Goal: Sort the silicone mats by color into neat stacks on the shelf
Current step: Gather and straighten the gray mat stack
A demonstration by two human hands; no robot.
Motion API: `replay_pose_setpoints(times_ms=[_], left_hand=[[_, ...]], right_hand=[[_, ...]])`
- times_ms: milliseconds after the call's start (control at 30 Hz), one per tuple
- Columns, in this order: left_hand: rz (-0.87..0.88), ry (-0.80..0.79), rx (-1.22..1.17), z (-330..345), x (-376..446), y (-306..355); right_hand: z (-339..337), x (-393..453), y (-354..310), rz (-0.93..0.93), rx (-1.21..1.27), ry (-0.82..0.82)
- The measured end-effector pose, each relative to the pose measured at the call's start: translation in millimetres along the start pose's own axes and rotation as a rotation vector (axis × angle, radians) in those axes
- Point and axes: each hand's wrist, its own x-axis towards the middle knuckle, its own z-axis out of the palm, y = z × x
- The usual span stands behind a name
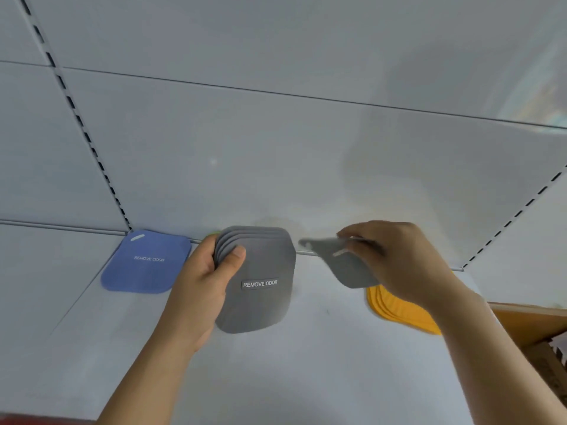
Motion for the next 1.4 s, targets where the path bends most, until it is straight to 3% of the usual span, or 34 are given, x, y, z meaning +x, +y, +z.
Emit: replay_pose_setpoints(times_ms=[167,267,333,400,500,700,767,867,933,1133,1267,1400], left_hand=[[-0.061,0.045,-0.094,17,3,1],[-0.11,0.039,-0.158,35,2,1],[-0.16,0.0,-0.194,48,-1,3],[-0.197,-0.051,-0.214,58,-6,3],[-0.196,-0.086,-0.186,67,-13,0],[-0.192,-0.04,-0.178,73,-22,-4],[-0.123,-0.048,-0.11,73,-27,-3],[0.076,-0.184,0.139,68,-33,-5],[0.106,-0.223,0.215,65,-34,-9],[0.149,-0.282,0.328,55,-36,-18],[0.09,-0.221,0.314,52,-41,-29],[0.1,-0.155,0.263,57,-41,-31]], right_hand=[[-32,-35,-23,0.171,0.476,0.211],[-6,-39,-34,0.3,0.776,0.162],[23,-42,-40,0.4,0.841,0.09],[49,-46,-44,0.527,0.916,0.133],[70,-53,-45,0.609,0.862,0.297],[75,-61,-47,0.583,0.846,0.314],[78,-64,-49,0.573,0.824,0.36],[82,-68,-51,0.551,0.87,0.445],[83,-72,-54,0.515,0.952,0.485],[80,-95,-43,0.413,0.822,0.384],[86,-100,-37,0.419,0.828,0.309],[84,-96,-40,0.404,0.834,0.348]])
